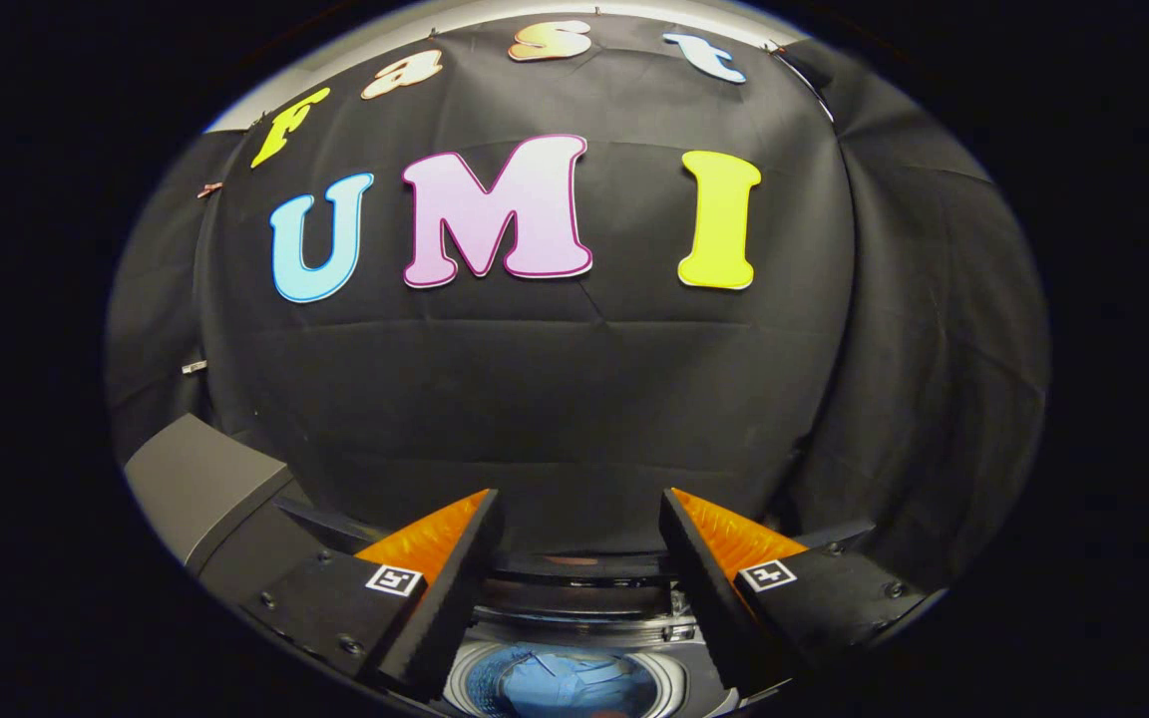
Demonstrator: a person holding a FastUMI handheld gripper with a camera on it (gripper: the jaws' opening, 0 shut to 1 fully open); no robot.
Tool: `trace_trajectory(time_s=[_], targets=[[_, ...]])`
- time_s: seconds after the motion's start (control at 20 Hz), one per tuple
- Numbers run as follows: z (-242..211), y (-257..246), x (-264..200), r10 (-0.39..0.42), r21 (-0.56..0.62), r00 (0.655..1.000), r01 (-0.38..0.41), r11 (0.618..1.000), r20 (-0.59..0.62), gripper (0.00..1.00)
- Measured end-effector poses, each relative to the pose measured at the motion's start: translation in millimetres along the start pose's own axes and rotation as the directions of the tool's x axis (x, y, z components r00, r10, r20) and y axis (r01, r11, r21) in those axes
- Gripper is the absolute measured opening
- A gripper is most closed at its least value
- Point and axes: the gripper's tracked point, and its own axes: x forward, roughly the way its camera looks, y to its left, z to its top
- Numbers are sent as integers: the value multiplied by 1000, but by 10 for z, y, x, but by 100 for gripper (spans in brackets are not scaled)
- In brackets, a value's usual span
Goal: Put the clothes into the washing machine and then close the washing machine lid.
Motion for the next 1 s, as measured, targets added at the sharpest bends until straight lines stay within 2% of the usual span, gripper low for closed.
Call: trace_trajectory(time_s=[0.75, 0.9, 1.0], targets=[[-491, 44, -792, -88, 4, 996, 88, 996, -24, 99], [-769, 72, -1004, -86, 3, 995, 86, 996, -59, 99], [-1155, 37, -1159, -104, -38, 982, 99, 994, -160, 98]])
